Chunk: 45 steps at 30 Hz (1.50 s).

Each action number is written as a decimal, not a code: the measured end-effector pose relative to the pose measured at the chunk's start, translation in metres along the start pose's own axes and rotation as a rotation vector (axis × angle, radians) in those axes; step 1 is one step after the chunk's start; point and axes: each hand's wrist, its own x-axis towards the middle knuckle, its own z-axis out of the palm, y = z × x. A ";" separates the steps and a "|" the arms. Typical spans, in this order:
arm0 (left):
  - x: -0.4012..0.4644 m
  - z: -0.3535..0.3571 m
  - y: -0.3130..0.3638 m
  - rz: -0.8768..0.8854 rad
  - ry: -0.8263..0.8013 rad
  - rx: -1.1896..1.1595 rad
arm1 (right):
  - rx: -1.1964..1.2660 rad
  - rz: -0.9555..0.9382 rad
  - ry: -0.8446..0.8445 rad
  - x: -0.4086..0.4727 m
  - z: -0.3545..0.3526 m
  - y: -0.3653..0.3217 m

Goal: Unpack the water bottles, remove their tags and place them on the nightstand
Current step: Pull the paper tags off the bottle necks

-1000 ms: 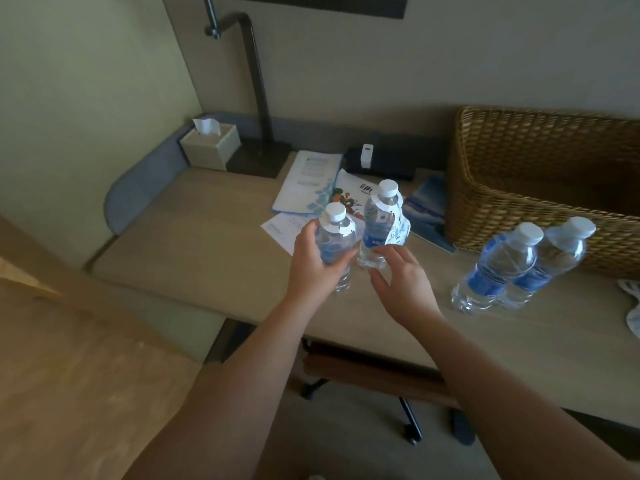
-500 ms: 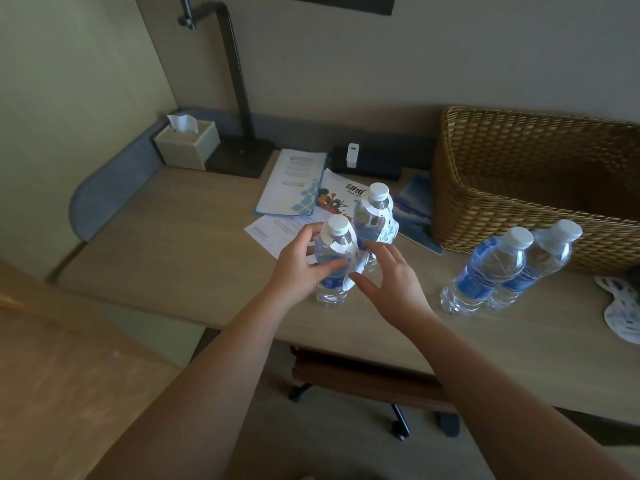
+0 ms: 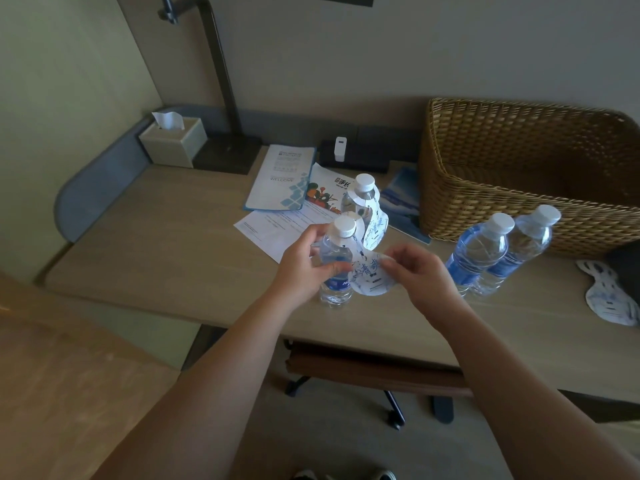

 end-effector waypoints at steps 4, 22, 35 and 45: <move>-0.001 0.010 0.004 0.000 -0.009 0.027 | 0.027 -0.049 0.032 -0.004 -0.010 -0.016; -0.011 0.083 0.020 0.110 0.076 0.141 | 0.265 -0.063 0.181 -0.024 -0.074 -0.019; -0.005 0.144 0.035 0.110 0.307 0.226 | 0.458 0.128 0.555 -0.066 -0.230 0.063; 0.006 0.170 0.035 0.052 0.400 0.285 | 0.090 0.405 0.908 -0.034 -0.324 0.151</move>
